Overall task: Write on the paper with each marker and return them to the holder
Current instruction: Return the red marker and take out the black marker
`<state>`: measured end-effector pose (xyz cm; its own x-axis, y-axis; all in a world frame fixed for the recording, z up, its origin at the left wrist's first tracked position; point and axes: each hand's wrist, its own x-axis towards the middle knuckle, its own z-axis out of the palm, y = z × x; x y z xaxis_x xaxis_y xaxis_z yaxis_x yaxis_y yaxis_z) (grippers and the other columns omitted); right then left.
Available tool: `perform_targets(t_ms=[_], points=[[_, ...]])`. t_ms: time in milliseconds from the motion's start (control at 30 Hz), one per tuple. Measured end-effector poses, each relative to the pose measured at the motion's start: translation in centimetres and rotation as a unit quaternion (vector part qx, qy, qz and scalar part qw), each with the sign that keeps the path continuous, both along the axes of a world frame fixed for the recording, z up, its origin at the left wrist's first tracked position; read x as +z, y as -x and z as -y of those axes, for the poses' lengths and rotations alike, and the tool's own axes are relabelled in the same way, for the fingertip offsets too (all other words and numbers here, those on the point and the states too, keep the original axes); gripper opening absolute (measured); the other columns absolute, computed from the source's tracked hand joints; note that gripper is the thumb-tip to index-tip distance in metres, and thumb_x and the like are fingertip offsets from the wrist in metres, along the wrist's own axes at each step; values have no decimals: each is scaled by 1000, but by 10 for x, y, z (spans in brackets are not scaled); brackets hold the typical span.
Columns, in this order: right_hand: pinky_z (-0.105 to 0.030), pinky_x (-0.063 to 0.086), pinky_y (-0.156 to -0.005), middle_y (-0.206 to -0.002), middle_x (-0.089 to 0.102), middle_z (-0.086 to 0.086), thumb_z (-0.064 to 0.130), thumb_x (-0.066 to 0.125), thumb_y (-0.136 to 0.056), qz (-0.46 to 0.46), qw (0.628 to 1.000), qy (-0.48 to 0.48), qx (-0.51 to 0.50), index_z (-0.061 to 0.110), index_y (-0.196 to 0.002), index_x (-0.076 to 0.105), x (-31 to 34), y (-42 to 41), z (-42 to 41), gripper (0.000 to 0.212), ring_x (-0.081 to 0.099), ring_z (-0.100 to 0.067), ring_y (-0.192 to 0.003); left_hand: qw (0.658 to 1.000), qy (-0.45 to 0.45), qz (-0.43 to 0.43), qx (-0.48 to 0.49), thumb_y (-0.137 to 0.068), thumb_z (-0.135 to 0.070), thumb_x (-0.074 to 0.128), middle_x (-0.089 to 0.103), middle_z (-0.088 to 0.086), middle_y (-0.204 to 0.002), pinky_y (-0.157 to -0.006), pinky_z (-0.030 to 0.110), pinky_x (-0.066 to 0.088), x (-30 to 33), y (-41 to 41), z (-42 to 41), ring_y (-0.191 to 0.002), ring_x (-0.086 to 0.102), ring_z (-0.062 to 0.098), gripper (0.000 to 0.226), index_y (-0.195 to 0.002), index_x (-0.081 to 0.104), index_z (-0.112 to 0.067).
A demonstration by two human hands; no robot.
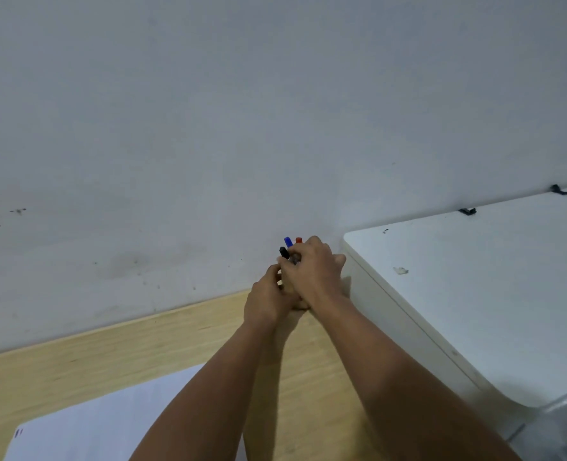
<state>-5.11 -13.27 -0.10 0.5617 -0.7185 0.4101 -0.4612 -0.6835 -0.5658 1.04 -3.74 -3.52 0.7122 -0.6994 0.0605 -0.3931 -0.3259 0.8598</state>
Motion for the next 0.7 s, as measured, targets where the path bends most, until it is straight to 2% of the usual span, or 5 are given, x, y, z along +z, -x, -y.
perform_targets(t_ms=[100, 200, 400, 533, 700], points=[[-41, 33, -91, -112, 67, 1, 46, 72, -99, 99, 995, -32, 10, 26, -112, 82, 19, 6, -6, 25, 65, -22, -107, 999, -18, 37, -4, -56, -66, 72, 70, -4, -129, -81, 31, 51, 6, 9, -9, -115, 67, 22, 97, -142, 50, -27], [-39, 34, -91, -111, 68, 2, 43, 77, -97, 207, 978, -31, 11, 22, -106, 81, 51, 14, -14, 23, 65, -24, -107, 997, -42, 60, 2, -74, -48, 84, 55, 4, -151, -95, 38, 52, 17, 13, -24, -131, 58, 27, 99, -156, 37, -21], [-45, 56, -93, -86, 78, 15, 44, 70, -103, 304, 942, -103, 97, 25, -92, 65, 112, 28, -46, 23, 75, -13, -90, 993, -38, 98, 50, -87, -42, 77, 56, 6, -150, -104, 44, 51, 58, 8, -76, -130, 59, 26, 76, -153, 44, -23], [-28, 59, -70, -74, 78, -1, 38, 67, -107, 293, 914, -203, 194, 24, -97, 68, 116, 29, -89, 18, 77, -8, -66, 984, -35, 140, 100, -94, -38, 68, 68, 0, -133, -97, 38, 52, 80, 2, -135, -112, 68, 19, 45, -136, 61, -24], [-29, 58, -61, -83, 59, -6, 25, 68, -108, 101, 884, -347, 298, 13, -111, 78, 98, 22, -156, 16, 55, -14, -55, 970, -18, 155, 185, -101, -35, 56, 74, -3, -118, -91, 38, 53, 86, -18, -227, -97, 69, 17, 25, -115, 72, -21]])
